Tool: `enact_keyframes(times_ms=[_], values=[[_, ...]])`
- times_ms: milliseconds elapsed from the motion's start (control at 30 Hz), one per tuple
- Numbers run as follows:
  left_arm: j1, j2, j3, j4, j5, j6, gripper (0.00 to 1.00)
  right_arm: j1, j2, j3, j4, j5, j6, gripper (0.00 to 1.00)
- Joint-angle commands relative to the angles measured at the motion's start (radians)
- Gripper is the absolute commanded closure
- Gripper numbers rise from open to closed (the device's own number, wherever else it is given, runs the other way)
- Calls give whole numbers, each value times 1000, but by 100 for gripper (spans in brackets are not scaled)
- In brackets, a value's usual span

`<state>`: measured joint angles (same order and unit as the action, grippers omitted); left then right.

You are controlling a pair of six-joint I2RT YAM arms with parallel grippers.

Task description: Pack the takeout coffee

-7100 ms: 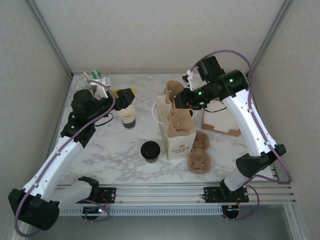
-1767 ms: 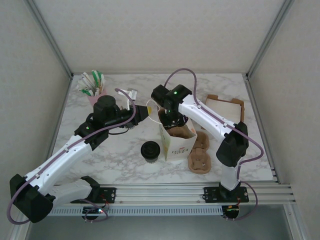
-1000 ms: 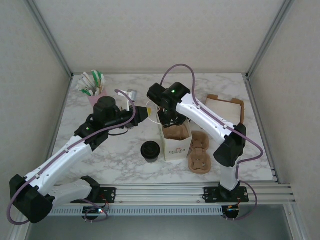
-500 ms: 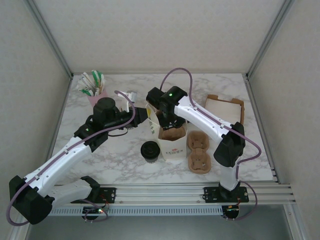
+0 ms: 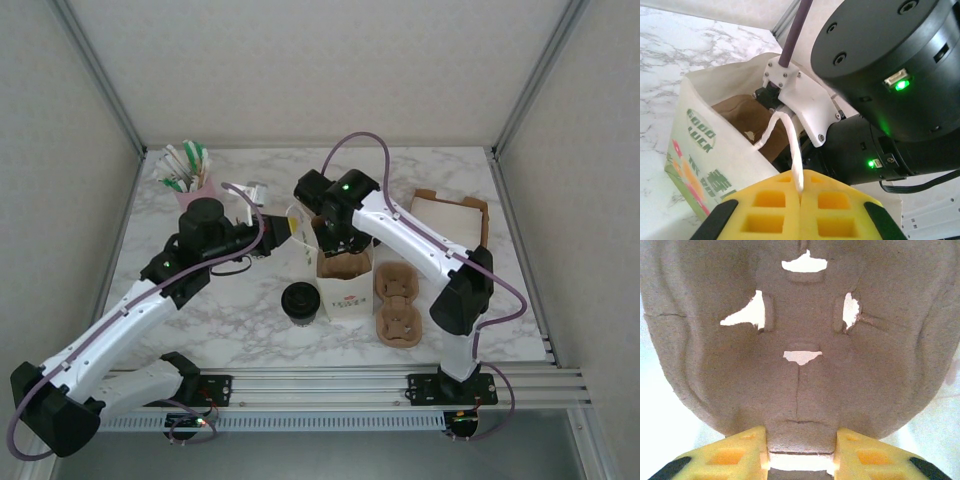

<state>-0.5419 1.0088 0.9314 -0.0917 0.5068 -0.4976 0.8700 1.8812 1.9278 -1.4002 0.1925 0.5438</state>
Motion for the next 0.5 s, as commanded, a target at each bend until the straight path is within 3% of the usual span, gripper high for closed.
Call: enact_keyframes(times_ms=[0, 467], values=[[-3, -40, -10, -19, -40, 12, 100, -14, -26, -11, -20, 3, -8, 65], [5, -47, -22, -12, -28, -3, 100, -22, -58, -141, 80, -58, 23, 65]])
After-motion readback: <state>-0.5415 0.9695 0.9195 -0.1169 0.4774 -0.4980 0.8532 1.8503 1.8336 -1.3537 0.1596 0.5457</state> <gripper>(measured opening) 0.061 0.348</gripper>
